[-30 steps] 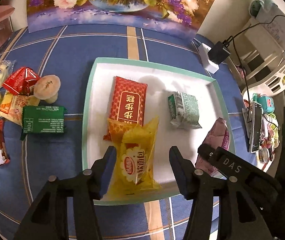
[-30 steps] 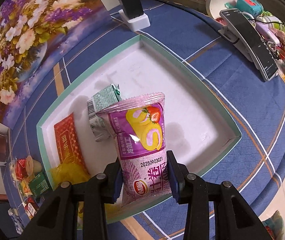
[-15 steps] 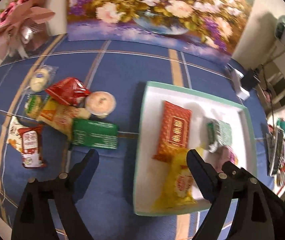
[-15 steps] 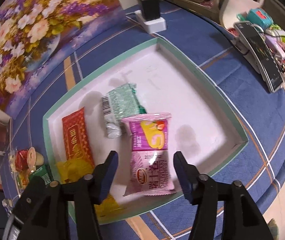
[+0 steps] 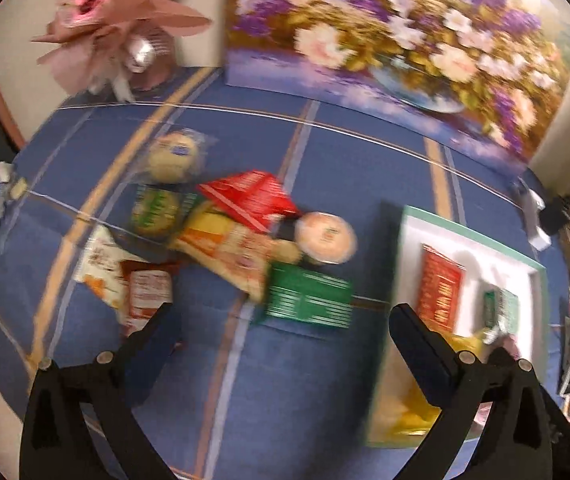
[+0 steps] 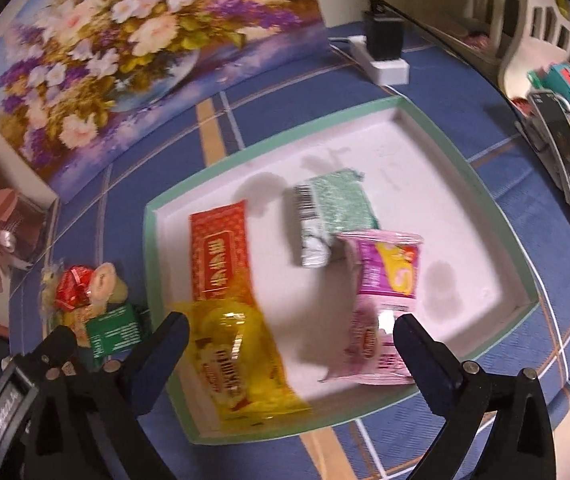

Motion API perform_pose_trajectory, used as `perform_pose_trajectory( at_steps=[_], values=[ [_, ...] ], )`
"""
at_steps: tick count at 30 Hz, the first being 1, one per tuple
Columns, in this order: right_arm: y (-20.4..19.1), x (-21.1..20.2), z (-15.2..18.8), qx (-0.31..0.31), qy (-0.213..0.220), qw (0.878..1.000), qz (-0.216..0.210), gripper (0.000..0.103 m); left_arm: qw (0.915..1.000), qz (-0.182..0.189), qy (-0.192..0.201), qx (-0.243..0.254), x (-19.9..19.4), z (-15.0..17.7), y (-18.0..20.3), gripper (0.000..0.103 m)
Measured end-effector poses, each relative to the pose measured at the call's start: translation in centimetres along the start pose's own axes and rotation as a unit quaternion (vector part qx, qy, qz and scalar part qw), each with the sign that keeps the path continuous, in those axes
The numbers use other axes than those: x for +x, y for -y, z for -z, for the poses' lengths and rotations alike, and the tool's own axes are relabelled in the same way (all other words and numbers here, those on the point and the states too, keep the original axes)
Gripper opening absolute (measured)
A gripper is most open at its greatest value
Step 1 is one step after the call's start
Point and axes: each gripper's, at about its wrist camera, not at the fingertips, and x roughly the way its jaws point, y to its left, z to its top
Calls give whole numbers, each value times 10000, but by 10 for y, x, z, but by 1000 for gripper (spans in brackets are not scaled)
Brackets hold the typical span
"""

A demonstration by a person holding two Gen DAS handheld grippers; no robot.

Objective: Organize snacks
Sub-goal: 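Move both tools back over the remaining snacks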

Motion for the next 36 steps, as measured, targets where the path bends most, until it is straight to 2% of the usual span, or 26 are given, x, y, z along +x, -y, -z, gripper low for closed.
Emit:
perform_pose_trajectory(
  at_steps=[11,19,31,36],
  values=[
    [-53,-5,13,-587,28,9964,-605,103,9968,-438,-17,-675,-7,-12,-75,103],
    [-104,1,37,-1260,-165,9872,-969,103,9914,-677,-42,-1121,-13,-15,-124,103],
    [-148,19,48,-1463,-381,9813,-1191,103,9832,-520,-210,-1739,-7,-15,-178,103],
    [-167,33,50,-1529,-508,9785,-1288,103,9788,-379,-488,-1952,12,-15,-192,103]
  ],
)
